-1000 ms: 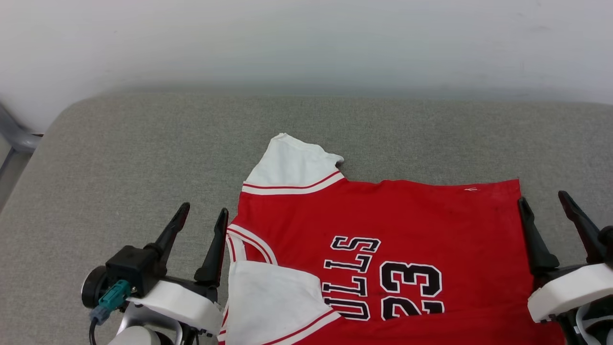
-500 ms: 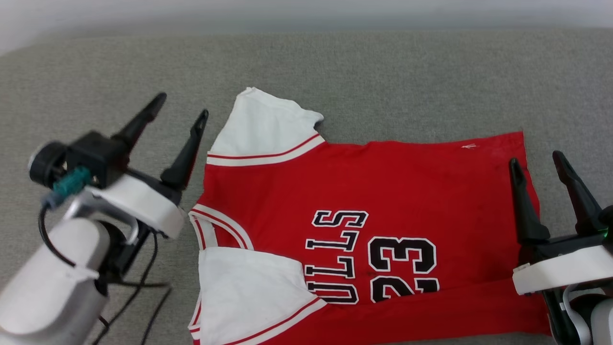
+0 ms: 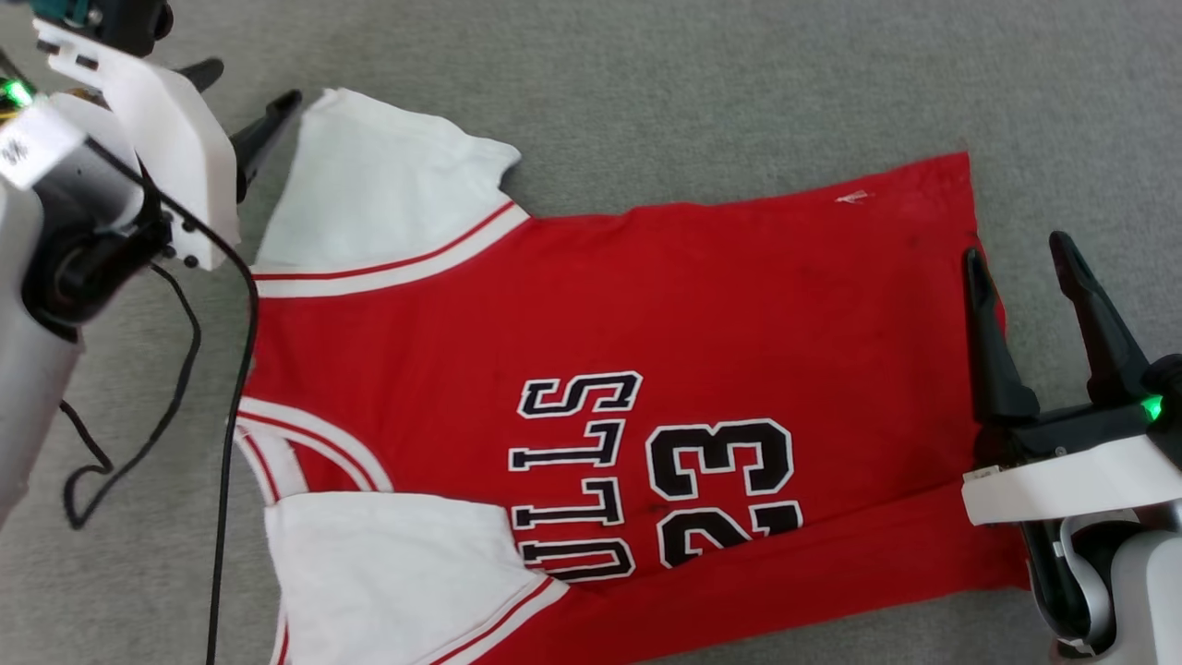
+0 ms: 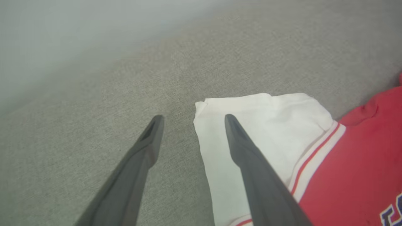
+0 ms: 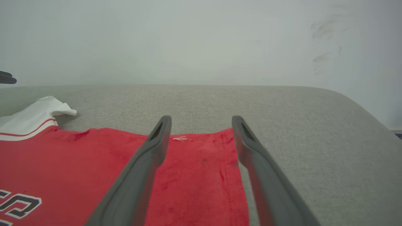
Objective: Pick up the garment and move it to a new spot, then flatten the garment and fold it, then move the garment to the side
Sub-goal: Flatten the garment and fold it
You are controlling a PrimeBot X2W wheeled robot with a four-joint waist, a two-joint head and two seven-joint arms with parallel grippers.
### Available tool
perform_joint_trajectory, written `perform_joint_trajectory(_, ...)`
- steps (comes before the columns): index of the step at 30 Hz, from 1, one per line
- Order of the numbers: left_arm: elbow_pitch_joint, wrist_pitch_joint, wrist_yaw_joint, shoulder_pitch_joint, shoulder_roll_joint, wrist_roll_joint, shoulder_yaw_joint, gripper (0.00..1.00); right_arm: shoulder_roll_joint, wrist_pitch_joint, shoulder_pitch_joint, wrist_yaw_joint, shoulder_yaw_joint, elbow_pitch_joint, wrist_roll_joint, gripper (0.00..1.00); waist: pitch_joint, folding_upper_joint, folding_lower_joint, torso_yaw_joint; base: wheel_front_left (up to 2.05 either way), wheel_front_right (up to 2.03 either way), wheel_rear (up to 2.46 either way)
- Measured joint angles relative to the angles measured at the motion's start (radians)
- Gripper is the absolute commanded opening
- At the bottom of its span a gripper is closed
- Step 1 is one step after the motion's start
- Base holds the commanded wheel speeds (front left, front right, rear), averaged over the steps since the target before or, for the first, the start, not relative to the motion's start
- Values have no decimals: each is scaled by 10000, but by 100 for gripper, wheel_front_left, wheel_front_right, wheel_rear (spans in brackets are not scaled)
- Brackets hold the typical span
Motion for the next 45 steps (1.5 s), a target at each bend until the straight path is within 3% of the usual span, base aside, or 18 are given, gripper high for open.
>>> perform_joint_trajectory(10, 1281, 2414, -12, -1351, -138, -903, -573, 100, 153, -123, -298, 0, -157, 251, -184, 100, 678, 0, 0, -531, 0, 0, 0)
perform_joint_trajectory(21, 2186, 3223, -12, -1960, -203, -951, -853, 100, 305, -242, -435, 0, 21, 426, -284, 100, 1072, 0, -1, -809, 0, 0, 0)
perform_joint_trajectory(22, 2247, 3323, -12, -2002, -213, -984, -880, 71, 311, -242, -442, 0, 25, 433, -288, 100, 1085, 0, -2, -812, 0, 0, 0)
perform_joint_trajectory(23, 2266, 3373, -12, -2026, -222, -989, -915, 12, 314, -242, -448, 0, 27, 439, -320, 100, 1089, 0, -2, -808, 0, 0, 0)
perform_joint_trajectory(24, 2265, 3407, -12, -2031, -242, -993, -957, 0, 316, -244, -451, 0, 25, 439, -341, 100, 1089, 0, -2, -800, 0, 0, 0)
perform_joint_trajectory(37, 1919, 2155, -12, -1215, -391, -1511, -1083, 0, 105, 171, -388, 0, -75, 508, -401, 100, 241, 0, -2, -382, 0, 0, 0)
perform_joint_trajectory(45, 571, 1300, -10, -210, -198, -1824, -1037, 0, -955, 2182, -87, 0, -10, 382, -35, 100, -744, 0, -3, 236, 0, 0, 0)
